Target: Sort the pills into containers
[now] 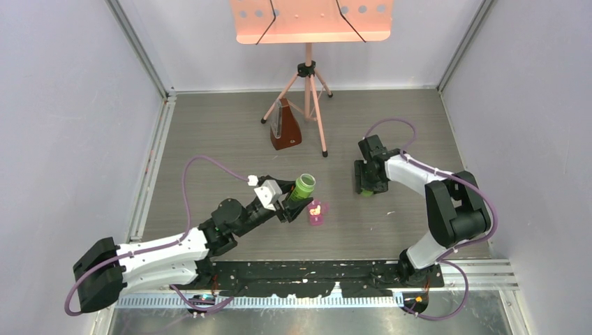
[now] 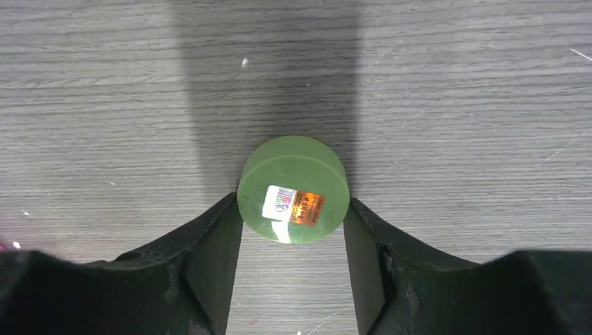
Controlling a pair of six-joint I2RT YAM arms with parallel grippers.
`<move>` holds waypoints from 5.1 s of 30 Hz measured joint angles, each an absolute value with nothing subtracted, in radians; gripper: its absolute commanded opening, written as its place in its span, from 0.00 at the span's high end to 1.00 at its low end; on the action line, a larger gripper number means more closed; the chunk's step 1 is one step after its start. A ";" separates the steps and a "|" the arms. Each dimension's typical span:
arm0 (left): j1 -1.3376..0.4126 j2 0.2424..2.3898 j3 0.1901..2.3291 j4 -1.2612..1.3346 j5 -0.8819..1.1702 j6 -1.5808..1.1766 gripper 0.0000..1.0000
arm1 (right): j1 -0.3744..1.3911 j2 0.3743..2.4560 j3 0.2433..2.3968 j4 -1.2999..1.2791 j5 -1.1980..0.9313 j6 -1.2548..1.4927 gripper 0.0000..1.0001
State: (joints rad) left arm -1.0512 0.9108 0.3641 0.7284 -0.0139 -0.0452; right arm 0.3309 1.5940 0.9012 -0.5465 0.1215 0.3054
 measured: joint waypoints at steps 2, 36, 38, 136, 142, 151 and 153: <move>-1.045 0.918 0.355 0.741 -0.008 -0.050 1.00 | 0.331 1.585 0.902 -0.550 0.121 0.300 0.48; -0.828 0.899 0.498 0.488 0.426 0.031 1.00 | 0.566 1.112 1.306 -0.667 -0.714 0.094 0.42; -0.826 0.899 0.503 0.467 0.439 0.036 1.00 | 0.587 1.127 1.308 -0.686 -0.701 0.081 0.42; -0.730 0.994 0.545 0.273 0.444 0.306 1.00 | 0.823 1.464 1.437 -0.742 -0.103 0.640 0.01; -0.728 0.901 0.538 0.211 0.463 0.315 1.00 | 0.808 1.362 1.435 -0.719 -0.074 0.533 0.03; -0.726 0.864 0.538 0.131 0.539 0.311 1.00 | 0.782 1.296 1.491 -0.747 -0.252 0.258 0.01; -0.726 0.864 0.540 0.103 0.564 0.311 1.00 | 0.788 1.296 1.514 -0.774 -0.312 0.186 0.01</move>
State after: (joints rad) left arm -0.7258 0.8642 0.5404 0.1032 0.5636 0.3115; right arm 0.7879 1.2964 1.5135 -0.7738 -0.3119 0.1856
